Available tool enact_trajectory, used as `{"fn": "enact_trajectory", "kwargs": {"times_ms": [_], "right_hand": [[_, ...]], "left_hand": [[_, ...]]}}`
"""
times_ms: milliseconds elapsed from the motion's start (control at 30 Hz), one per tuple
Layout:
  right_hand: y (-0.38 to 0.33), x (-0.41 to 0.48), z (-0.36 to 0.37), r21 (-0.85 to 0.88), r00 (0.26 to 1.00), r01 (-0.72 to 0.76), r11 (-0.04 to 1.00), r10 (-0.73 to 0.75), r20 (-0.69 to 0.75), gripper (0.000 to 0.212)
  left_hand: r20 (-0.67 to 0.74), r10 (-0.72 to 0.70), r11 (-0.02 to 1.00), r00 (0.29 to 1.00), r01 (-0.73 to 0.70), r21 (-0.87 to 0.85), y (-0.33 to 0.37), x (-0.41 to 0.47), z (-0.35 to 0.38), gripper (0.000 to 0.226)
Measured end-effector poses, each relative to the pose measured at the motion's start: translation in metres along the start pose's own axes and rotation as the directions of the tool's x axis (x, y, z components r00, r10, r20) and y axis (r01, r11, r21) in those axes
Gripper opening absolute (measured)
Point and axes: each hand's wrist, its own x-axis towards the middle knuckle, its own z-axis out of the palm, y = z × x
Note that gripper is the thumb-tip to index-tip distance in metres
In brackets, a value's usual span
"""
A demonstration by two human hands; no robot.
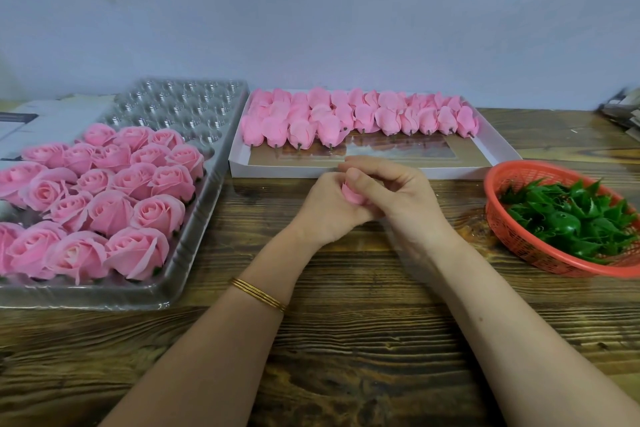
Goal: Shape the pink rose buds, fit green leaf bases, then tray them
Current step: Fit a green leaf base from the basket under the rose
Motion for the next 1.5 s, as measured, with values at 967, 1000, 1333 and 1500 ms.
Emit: {"fn": "enact_trajectory", "kwargs": {"times_ms": [967, 1000, 1333, 1500], "right_hand": [[0.0058, -0.0001, -0.0052, -0.4, 0.96, -0.032, 0.916, 0.14, 0.244, 0.045], [0.0063, 0.0, -0.0058, -0.423, 0.96, -0.024, 0.906, 0.139, 0.244, 0.047], [0.0008, 0.0003, -0.0088, -0.244, 0.998, -0.058, 0.968, 0.058, -0.004, 0.041], [0.0006, 0.0022, -0.002, -0.177, 0.982, 0.05, 0.983, -0.081, -0.17, 0.013]], "left_hand": [[0.046, -0.163, 0.983, 0.985, 0.167, -0.08, 0.0025, -0.0024, -0.002, 0.009], [0.034, -0.154, 0.986, 0.987, 0.156, -0.059, 0.0018, -0.0023, -0.0029, 0.008], [-0.074, -0.101, 0.989, 0.992, 0.092, -0.119, 0.0084, -0.0043, -0.001, 0.019], [-0.089, -0.088, 0.996, 0.992, 0.087, -0.021, 0.006, -0.0032, 0.0007, 0.027]]}}
